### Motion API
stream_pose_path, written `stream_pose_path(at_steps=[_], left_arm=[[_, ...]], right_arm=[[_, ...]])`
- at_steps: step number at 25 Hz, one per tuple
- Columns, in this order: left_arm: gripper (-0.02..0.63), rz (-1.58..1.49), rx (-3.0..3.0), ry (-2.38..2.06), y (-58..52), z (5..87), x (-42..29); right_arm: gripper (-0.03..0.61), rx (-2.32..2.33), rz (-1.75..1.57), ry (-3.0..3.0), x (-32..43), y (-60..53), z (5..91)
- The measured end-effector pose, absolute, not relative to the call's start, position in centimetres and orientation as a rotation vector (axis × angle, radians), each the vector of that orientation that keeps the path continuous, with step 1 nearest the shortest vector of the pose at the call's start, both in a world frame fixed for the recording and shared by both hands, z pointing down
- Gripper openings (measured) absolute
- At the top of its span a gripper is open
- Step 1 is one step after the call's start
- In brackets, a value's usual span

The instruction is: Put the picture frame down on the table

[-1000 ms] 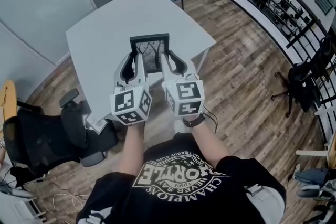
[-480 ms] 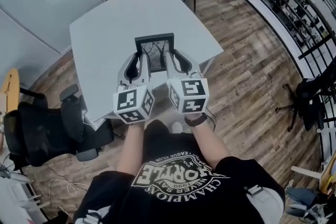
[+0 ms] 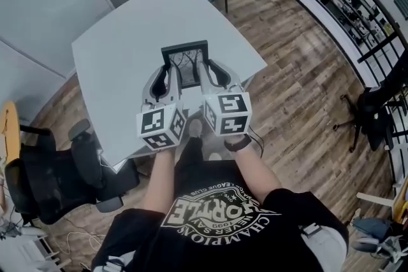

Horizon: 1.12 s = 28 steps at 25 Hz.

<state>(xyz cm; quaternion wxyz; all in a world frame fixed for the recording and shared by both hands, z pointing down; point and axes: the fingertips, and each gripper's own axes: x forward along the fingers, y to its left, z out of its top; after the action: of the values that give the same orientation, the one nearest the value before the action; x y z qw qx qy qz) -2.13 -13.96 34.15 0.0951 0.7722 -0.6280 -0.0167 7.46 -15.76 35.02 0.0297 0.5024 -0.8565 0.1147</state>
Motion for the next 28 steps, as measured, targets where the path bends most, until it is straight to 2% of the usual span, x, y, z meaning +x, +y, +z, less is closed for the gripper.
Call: stream_pose_path(at_steps=[13, 20, 28], left_arm=[[0.074, -0.006, 2.245, -1.770, -28.9, 38.3, -7.5], [0.074, 0.096, 2.183, -1.659, -37.8, 45.0, -10.6], [0.074, 0.246, 2.024, -1.553, -43.0, 55.3, -13.5]], right_arm=[[0.066, 1.531, 0.401, -2.537, 2.0, -30.3, 38.7], [0.067, 1.473, 0.535, -2.435, -1.1, -39.2, 45.1], [0.067, 1.370, 0.689, -2.282, -4.1, -44.6, 55.0]])
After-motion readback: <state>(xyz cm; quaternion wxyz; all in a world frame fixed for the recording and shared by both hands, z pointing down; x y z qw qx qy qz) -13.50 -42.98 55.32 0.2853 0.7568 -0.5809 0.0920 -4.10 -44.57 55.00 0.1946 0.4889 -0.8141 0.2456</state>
